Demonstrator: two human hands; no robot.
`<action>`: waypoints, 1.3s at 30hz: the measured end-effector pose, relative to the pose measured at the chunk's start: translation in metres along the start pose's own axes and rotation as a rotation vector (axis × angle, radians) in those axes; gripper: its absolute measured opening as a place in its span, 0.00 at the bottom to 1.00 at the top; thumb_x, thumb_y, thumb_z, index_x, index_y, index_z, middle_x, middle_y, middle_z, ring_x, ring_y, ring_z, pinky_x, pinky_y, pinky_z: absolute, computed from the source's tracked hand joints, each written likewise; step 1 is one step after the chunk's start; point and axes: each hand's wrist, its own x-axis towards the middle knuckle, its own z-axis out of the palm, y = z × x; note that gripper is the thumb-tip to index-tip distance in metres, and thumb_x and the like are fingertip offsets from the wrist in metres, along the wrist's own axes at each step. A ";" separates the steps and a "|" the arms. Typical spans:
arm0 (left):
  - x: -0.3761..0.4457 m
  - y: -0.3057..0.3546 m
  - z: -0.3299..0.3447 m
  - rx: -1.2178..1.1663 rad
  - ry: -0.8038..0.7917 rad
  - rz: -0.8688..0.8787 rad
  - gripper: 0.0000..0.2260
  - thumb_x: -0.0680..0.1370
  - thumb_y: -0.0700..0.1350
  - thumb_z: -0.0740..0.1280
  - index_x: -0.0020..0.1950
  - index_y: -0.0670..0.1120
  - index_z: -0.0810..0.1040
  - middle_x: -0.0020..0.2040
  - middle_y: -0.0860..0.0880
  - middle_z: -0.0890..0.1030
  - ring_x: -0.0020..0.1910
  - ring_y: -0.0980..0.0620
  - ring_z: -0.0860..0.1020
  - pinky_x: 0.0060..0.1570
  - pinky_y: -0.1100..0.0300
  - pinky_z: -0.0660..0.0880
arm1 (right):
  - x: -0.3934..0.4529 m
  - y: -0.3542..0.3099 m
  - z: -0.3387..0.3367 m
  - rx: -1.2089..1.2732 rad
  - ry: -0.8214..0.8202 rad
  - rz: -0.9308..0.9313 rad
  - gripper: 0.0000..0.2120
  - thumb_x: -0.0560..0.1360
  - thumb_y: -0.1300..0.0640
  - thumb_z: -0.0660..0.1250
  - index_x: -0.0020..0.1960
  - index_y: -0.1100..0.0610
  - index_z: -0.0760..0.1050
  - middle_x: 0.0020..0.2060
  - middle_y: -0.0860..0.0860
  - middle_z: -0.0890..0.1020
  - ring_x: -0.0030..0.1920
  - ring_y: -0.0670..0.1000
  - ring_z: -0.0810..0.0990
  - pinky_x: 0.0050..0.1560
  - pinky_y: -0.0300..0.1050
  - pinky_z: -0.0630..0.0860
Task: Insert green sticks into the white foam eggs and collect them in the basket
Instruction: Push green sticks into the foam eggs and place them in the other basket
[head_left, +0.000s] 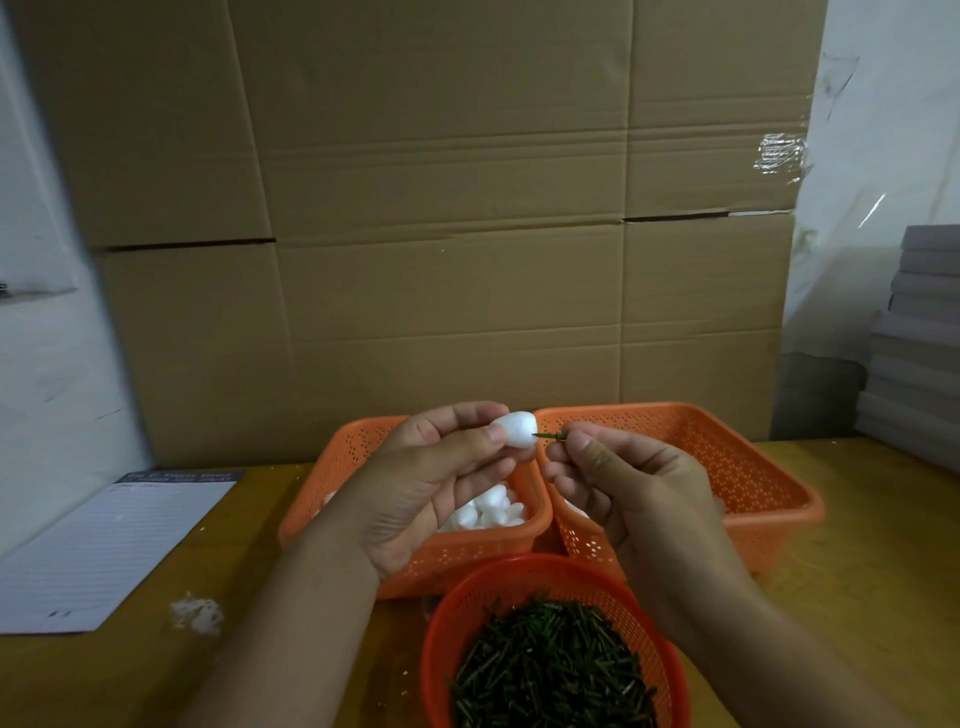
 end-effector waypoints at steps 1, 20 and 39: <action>0.000 0.000 0.001 0.001 -0.005 -0.004 0.13 0.72 0.37 0.73 0.56 0.40 0.80 0.54 0.36 0.84 0.53 0.46 0.85 0.46 0.63 0.80 | -0.001 0.000 0.000 -0.026 0.008 -0.025 0.06 0.69 0.60 0.72 0.43 0.60 0.86 0.42 0.62 0.86 0.39 0.52 0.86 0.39 0.37 0.81; -0.003 -0.001 0.006 0.078 -0.053 -0.012 0.15 0.73 0.39 0.72 0.59 0.39 0.79 0.57 0.37 0.84 0.57 0.45 0.84 0.49 0.63 0.80 | -0.002 0.003 0.000 -0.208 0.066 -0.146 0.04 0.75 0.64 0.70 0.44 0.61 0.85 0.35 0.58 0.85 0.33 0.48 0.83 0.30 0.36 0.76; -0.007 0.000 0.013 0.126 -0.039 0.034 0.08 0.72 0.40 0.74 0.51 0.45 0.87 0.55 0.39 0.85 0.53 0.48 0.85 0.48 0.65 0.80 | -0.003 0.004 -0.003 -0.313 0.011 -0.134 0.08 0.70 0.50 0.72 0.43 0.53 0.86 0.36 0.60 0.83 0.29 0.46 0.76 0.27 0.37 0.71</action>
